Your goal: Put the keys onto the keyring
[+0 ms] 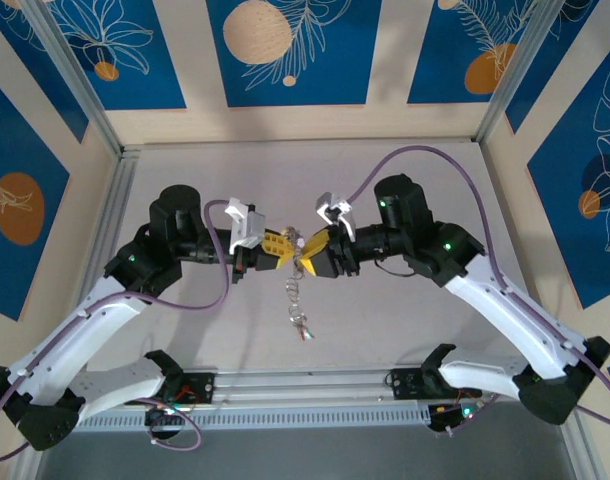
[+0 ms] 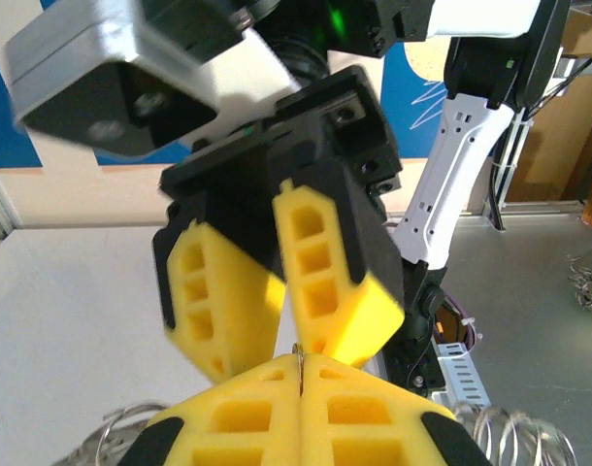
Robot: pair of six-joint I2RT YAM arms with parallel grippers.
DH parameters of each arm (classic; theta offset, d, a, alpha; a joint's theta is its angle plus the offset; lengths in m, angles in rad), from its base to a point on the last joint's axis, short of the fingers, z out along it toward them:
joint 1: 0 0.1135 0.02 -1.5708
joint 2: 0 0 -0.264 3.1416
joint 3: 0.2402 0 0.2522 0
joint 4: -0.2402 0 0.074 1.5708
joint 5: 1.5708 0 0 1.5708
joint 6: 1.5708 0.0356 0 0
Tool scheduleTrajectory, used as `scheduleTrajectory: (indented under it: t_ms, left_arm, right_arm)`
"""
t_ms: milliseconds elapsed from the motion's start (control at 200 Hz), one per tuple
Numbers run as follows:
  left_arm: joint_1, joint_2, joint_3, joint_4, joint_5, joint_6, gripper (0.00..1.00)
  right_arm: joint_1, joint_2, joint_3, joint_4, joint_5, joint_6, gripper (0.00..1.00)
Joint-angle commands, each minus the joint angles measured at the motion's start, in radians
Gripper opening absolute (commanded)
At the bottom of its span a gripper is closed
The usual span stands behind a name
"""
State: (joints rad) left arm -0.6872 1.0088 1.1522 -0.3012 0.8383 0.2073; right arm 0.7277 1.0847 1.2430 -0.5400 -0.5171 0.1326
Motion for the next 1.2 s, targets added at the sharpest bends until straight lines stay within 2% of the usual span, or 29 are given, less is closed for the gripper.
scheduleTrajectory:
  t_ms: [0,140,400,885,1085,1195]
  left_arm:
    - [0.011,-0.013,0.003,0.068,0.044,-0.023,0.00]
    - [0.021,-0.022,-0.023,0.150,0.086,-0.086,0.00]
    - [0.030,-0.042,-0.081,0.372,0.162,-0.257,0.00]
    - [0.030,-0.042,-0.083,0.438,0.165,-0.319,0.00]
    - [0.030,-0.044,-0.085,0.440,0.160,-0.324,0.00]
    - [0.029,-0.044,-0.085,0.436,0.157,-0.322,0.00]
  right_arm:
    - [-0.002,-0.087,-0.013,0.011,0.080,-0.009,0.36]
    - [-0.002,-0.120,0.001,0.043,0.074,-0.015,0.38]
    - [0.017,-0.061,0.021,0.122,0.010,-0.022,0.37]
    - [0.054,-0.040,0.032,0.127,0.018,-0.044,0.34]
    - [0.094,-0.045,0.027,0.143,0.093,-0.057,0.39]
    - [0.097,-0.052,0.016,0.158,0.095,-0.058,0.41]
